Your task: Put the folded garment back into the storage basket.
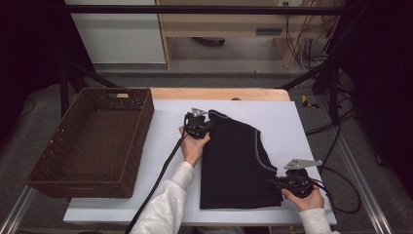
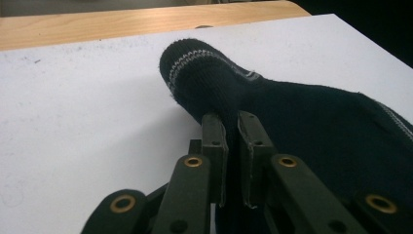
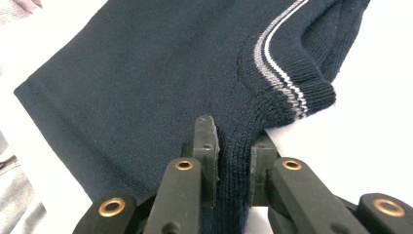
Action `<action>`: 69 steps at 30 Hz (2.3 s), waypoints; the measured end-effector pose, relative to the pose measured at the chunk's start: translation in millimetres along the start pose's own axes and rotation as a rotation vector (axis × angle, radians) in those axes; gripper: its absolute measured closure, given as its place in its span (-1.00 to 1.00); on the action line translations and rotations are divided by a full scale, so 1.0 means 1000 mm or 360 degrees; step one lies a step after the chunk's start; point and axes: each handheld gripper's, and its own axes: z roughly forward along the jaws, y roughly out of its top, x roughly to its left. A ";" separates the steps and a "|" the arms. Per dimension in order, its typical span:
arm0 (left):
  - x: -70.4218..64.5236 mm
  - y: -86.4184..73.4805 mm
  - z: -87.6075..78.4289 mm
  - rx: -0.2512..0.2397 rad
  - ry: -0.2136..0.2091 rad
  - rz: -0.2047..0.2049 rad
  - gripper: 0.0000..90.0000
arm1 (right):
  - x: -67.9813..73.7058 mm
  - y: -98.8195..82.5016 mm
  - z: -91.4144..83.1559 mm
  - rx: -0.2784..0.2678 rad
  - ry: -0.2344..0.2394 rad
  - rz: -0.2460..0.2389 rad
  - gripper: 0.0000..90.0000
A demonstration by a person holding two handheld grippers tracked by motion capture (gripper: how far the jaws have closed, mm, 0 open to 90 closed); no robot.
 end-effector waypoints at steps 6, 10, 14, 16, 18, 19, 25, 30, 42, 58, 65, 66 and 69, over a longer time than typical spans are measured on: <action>-0.006 0.007 -0.011 -0.0041 -0.0028 0.0018 0.85 | 0.003 0.004 -0.004 -0.0030 0.0003 -0.0014 0.78; -0.010 0.012 -0.019 -0.0062 -0.0040 0.0029 0.86 | 0.006 0.006 -0.007 -0.0050 0.0011 -0.0017 0.79; -0.014 0.016 -0.027 -0.0091 -0.0063 0.0045 0.86 | 0.008 0.009 -0.009 -0.0062 0.0011 -0.0038 0.79; -0.016 0.018 -0.030 -0.0104 -0.0072 0.0052 0.86 | 0.010 0.010 -0.010 -0.0065 0.0012 -0.0044 0.79; -0.016 0.021 -0.034 -0.0113 -0.0079 0.0058 0.86 | 0.011 0.011 -0.011 -0.0069 0.0011 -0.0047 0.79; -0.016 0.022 -0.036 -0.0115 -0.0082 0.0061 0.86 | 0.011 0.011 -0.011 -0.0072 0.0010 -0.0052 0.79; -0.016 0.026 -0.046 -0.0134 -0.0093 0.0067 0.86 | 0.013 0.014 -0.013 -0.0081 0.0017 -0.0058 0.79; -0.018 0.030 -0.053 -0.0156 -0.0106 0.0077 0.86 | 0.017 0.019 -0.017 -0.0103 0.0026 -0.0090 0.79; -0.020 0.048 -0.086 -0.0248 -0.0118 0.0106 0.86 | 0.028 0.037 -0.030 -0.0162 0.0024 -0.0150 0.80; -0.004 0.067 -0.127 -0.0318 -0.0074 0.0127 0.86 | 0.046 0.071 -0.032 -0.0231 0.0066 -0.0261 0.80; -0.001 0.078 -0.145 -0.0333 -0.0048 0.0157 0.86 | 0.050 0.080 -0.031 -0.0272 0.0105 -0.0281 0.80; 0.000 0.079 -0.146 -0.0332 -0.0046 0.0157 0.86 | 0.051 0.082 -0.031 -0.0277 0.0110 -0.0287 0.80; 0.001 0.084 -0.154 -0.0333 -0.0035 0.0169 0.86 | 0.054 0.085 -0.031 -0.0296 0.0124 -0.0295 0.80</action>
